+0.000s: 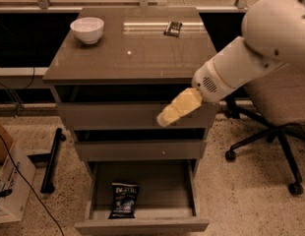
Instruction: Pick blue chip bag from bottom drawer and place on counter
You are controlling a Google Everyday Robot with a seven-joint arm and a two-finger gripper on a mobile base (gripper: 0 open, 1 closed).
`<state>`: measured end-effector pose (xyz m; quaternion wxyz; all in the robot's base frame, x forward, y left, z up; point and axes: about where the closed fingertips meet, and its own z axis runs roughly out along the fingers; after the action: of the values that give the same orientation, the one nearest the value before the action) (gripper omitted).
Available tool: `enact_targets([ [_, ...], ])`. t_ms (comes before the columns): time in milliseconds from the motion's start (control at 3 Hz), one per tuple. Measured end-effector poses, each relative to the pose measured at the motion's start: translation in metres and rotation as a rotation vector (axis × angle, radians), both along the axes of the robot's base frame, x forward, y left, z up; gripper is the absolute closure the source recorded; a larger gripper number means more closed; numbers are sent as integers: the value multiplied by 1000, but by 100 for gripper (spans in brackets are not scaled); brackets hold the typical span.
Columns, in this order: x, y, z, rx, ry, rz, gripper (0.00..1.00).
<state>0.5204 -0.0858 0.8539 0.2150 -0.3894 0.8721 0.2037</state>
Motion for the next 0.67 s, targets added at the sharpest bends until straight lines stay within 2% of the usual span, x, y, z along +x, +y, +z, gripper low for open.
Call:
enact_targets([
  [333,11,25,-38,78,50,-29,0],
  [667,13,26,-40,82,46,-33,0],
])
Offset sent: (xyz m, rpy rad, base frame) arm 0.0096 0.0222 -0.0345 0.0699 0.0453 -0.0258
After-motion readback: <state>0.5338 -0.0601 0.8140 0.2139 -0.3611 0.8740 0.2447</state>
